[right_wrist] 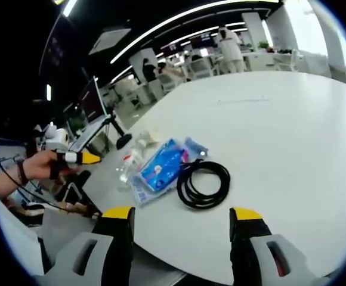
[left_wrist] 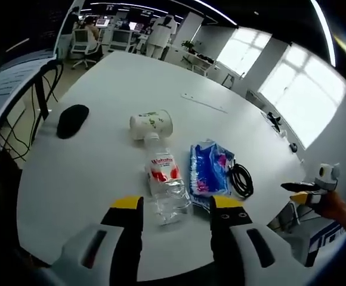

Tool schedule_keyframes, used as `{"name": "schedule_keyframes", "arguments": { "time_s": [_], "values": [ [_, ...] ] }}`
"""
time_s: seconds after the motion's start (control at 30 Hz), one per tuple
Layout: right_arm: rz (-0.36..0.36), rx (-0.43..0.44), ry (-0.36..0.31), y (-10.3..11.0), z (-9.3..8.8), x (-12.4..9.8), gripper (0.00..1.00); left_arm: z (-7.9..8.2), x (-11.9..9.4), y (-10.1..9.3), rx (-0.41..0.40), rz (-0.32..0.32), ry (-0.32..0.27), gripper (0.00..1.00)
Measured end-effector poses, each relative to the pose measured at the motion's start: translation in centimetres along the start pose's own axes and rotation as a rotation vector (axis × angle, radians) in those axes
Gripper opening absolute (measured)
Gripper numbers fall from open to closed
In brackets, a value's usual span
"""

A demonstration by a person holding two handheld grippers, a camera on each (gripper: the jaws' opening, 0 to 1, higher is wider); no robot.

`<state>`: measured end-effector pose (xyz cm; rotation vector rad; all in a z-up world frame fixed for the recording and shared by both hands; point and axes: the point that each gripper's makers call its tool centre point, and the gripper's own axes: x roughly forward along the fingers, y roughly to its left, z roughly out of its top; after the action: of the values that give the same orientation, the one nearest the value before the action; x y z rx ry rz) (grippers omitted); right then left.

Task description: Arrange the tabletop items into an orderly group along one side of the table until the central work area is clear of visible clutter.

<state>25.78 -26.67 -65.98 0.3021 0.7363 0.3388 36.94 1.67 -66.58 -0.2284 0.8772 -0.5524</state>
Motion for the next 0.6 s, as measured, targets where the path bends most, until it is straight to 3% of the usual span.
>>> {"name": "schedule_keyframes", "arguments": {
  "time_s": [0.6],
  "values": [
    [-0.009,0.011,0.016,-0.2,-0.7,0.1,0.64,-0.7,2.2,1.2,-0.061,0.034,0.034,0.41]
  ]
}}
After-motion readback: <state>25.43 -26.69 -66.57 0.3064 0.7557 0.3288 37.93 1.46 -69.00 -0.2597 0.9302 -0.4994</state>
